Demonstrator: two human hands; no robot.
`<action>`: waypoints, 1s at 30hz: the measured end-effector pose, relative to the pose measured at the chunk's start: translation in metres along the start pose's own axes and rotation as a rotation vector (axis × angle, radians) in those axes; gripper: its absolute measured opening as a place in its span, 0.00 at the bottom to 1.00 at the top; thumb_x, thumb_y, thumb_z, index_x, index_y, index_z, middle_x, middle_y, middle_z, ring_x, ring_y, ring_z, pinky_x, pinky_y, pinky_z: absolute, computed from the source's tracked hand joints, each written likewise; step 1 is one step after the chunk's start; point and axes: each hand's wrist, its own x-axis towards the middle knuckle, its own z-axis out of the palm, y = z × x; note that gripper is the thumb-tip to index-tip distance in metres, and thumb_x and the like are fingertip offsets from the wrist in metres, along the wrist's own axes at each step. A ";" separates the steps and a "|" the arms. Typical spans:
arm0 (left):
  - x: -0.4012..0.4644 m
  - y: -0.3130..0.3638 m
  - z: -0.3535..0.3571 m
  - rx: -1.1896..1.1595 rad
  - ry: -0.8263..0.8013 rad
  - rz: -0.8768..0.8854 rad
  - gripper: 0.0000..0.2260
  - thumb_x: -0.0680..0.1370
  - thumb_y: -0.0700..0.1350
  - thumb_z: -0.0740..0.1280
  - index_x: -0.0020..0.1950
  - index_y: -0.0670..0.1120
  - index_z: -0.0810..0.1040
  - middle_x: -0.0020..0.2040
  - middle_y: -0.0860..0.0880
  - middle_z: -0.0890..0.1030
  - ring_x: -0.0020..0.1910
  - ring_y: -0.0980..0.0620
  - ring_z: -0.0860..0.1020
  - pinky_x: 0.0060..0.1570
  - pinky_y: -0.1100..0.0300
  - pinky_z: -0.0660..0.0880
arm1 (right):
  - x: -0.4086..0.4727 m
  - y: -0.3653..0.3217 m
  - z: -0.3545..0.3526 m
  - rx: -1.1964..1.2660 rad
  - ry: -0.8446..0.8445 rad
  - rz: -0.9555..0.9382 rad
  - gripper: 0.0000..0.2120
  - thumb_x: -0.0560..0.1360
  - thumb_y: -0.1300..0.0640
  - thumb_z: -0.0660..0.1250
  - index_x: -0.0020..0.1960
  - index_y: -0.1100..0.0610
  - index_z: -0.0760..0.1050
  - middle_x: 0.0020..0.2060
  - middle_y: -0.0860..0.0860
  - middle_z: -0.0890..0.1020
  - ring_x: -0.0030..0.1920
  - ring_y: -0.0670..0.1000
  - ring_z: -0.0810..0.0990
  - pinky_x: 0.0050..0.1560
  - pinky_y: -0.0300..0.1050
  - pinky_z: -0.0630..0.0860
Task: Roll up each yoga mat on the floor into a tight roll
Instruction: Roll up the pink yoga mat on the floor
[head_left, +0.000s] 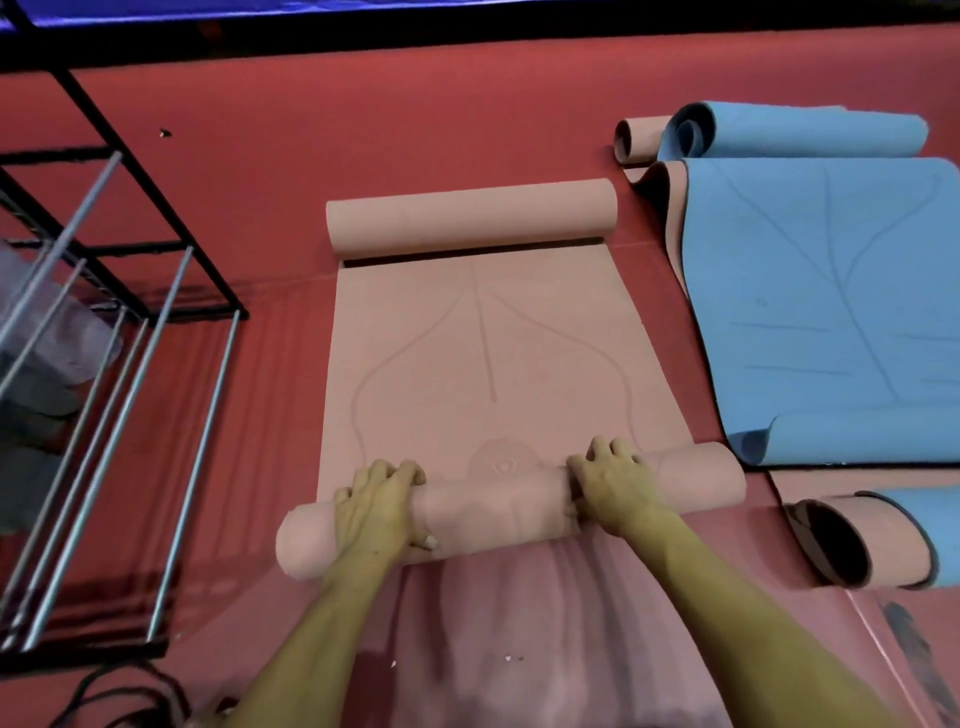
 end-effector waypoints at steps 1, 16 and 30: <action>0.001 -0.001 0.000 0.001 0.017 0.004 0.36 0.56 0.60 0.83 0.59 0.61 0.70 0.55 0.58 0.70 0.58 0.52 0.70 0.57 0.51 0.68 | 0.004 0.000 -0.004 0.020 -0.027 -0.001 0.21 0.79 0.47 0.68 0.70 0.51 0.71 0.65 0.54 0.71 0.66 0.58 0.70 0.62 0.55 0.74; 0.010 0.011 -0.011 0.058 0.017 -0.056 0.29 0.66 0.59 0.83 0.64 0.60 0.78 0.59 0.56 0.75 0.63 0.50 0.71 0.58 0.50 0.67 | -0.006 -0.009 -0.014 0.116 0.069 0.008 0.19 0.77 0.64 0.60 0.68 0.57 0.70 0.62 0.56 0.74 0.62 0.59 0.72 0.60 0.51 0.75; 0.015 0.015 -0.016 0.038 0.059 -0.051 0.21 0.72 0.56 0.79 0.63 0.60 0.78 0.59 0.55 0.78 0.61 0.50 0.74 0.55 0.53 0.71 | -0.006 0.003 -0.013 0.222 0.094 -0.062 0.34 0.72 0.41 0.74 0.73 0.53 0.68 0.65 0.52 0.73 0.64 0.56 0.71 0.64 0.47 0.70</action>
